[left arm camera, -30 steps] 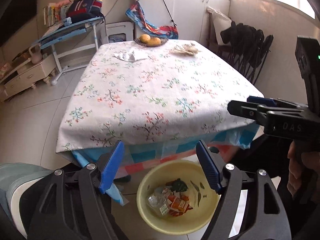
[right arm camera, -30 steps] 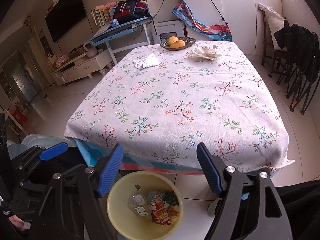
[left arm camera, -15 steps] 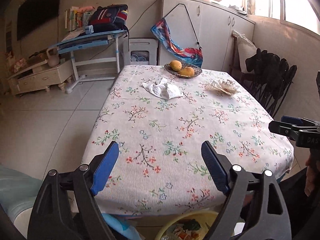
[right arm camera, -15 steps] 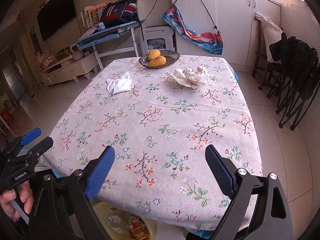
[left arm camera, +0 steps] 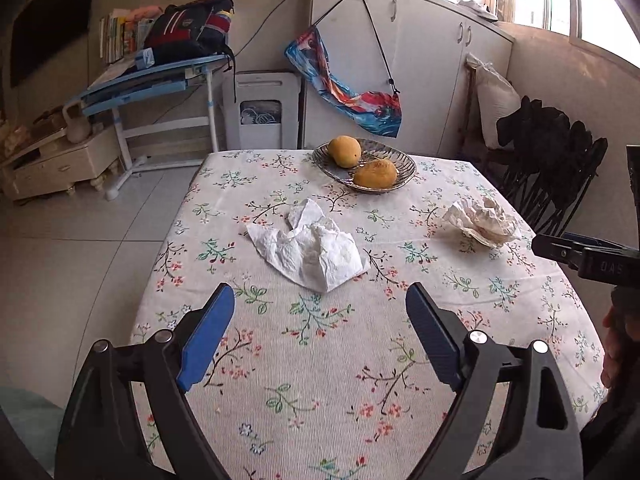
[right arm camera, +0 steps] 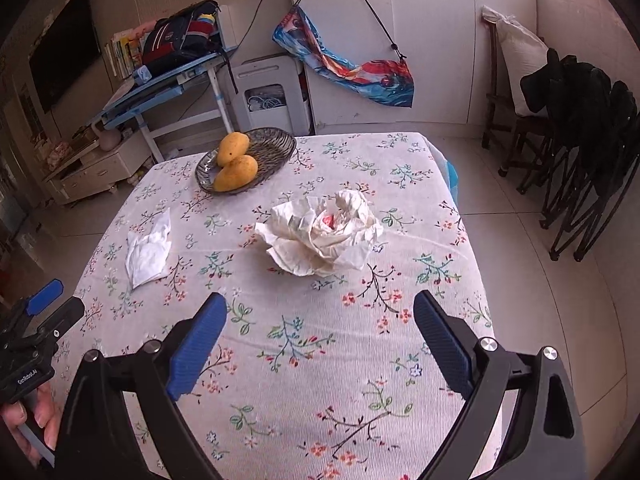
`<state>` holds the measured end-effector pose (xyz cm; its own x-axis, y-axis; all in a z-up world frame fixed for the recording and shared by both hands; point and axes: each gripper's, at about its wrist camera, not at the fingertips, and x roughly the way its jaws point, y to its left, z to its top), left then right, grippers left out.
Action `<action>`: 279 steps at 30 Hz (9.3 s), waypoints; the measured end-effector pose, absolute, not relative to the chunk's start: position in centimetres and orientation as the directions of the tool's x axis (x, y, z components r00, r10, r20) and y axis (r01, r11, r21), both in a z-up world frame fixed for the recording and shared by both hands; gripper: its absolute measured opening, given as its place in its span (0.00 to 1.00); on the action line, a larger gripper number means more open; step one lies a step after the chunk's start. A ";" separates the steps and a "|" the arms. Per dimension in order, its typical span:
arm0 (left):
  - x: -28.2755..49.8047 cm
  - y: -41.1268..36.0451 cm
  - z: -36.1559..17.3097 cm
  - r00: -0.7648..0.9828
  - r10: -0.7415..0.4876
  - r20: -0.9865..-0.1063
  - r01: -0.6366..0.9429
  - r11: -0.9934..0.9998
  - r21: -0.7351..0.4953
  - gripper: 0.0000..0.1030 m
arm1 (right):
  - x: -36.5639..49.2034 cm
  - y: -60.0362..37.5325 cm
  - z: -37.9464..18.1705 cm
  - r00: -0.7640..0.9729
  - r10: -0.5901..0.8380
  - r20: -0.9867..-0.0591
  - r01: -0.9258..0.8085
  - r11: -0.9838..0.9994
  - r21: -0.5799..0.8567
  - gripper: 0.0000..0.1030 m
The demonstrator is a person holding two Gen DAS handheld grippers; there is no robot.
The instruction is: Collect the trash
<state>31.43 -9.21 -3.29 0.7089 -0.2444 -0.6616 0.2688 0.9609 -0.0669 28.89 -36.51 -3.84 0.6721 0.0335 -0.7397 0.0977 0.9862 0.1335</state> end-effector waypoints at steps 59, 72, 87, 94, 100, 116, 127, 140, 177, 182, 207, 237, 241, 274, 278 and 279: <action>31.5 -8.9 -3.5 0.678 -0.226 -0.699 0.280 0.959 -0.038 0.10 | 30.0 -32.1 -2.0 0.670 0.293 -0.682 -0.117 0.949 0.293 0.35; 24.7 -7.6 -1.2 0.707 -0.188 -0.682 0.264 0.964 0.008 0.10 | 23.3 -29.3 -2.0 0.666 0.368 -0.649 -0.172 0.922 0.346 0.35; 17.6 -6.6 0.4 0.711 -0.173 -0.682 0.263 0.964 0.029 0.10 | 16.1 -27.5 -4.3 0.601 0.452 -0.659 -0.197 0.883 0.426 0.36; 14.6 -5.9 1.2 0.714 -0.171 -0.679 0.260 0.965 0.030 0.10 | 12.3 -25.5 -5.9 0.528 0.486 -0.696 -0.236 0.871 0.430 0.36; 11.6 -5.6 1.6 0.715 -0.169 -0.678 0.260 0.965 0.034 0.10 | 9.1 -23.5 -8.0 0.440 0.490 -0.752 -0.260 0.872 0.415 0.36; 5.3 -5.7 1.5 0.702 -0.175 -0.690 0.276 0.960 0.037 0.10 | 5.4 -20.3 -12.4 0.287 0.400 -0.870 -0.276 0.905 0.325 0.50; 2.2 -6.5 -2.2 0.619 -0.194 -0.761 0.311 0.950 0.011 0.10 | 4.8 -23.7 -10.2 0.425 0.348 -0.835 -0.161 0.937 0.309 0.68; 0.6 -8.7 -9.3 0.426 -0.195 -0.883 0.374 0.927 -0.025 0.14 | 3.5 -27.3 -4.8 0.714 0.226 -0.663 -0.044 0.959 0.279 0.84; -3.0 -4.1 1.3 0.822 -0.123 -0.556 0.112 0.992 -0.054 0.93 | 1.5 -26.3 -1.7 0.804 -0.058 -0.592 0.055 0.998 -0.023 0.93; -3.7 -4.5 2.4 0.838 -0.121 -0.532 0.117 0.992 -0.040 0.93 | 1.1 -26.2 -1.1 0.804 -0.066 -0.591 0.066 0.998 -0.022 0.93; -6.1 -4.6 7.2 0.898 -0.016 -0.440 0.035 0.999 0.035 0.93 | -1.3 -25.2 2.8 0.828 -0.101 -0.552 0.100 0.994 -0.031 0.93; -7.1 -4.8 8.9 0.917 0.006 -0.399 0.013 0.999 0.044 0.93 | -2.1 -24.4 4.1 0.845 -0.068 -0.530 0.068 0.997 -0.019 0.93; -7.2 -4.9 9.1 0.918 0.011 -0.396 0.009 0.999 0.048 0.93 | -2.1 -24.4 4.2 0.847 -0.063 -0.528 0.063 0.998 -0.018 0.93; -7.2 -5.0 9.2 0.919 0.016 -0.394 0.004 0.999 0.052 0.93 | -2.2 -24.1 4.3 0.848 -0.060 -0.526 0.059 0.998 -0.019 0.93; -7.2 -5.0 9.3 0.919 0.017 -0.395 0.004 0.999 0.053 0.93 | -2.2 -24.0 4.3 0.848 -0.060 -0.526 0.058 0.998 -0.019 0.93; -7.2 -5.0 9.3 0.919 0.017 -0.394 0.004 0.999 0.052 0.93 | -2.2 -24.0 4.3 0.848 -0.059 -0.527 0.058 0.998 -0.019 0.93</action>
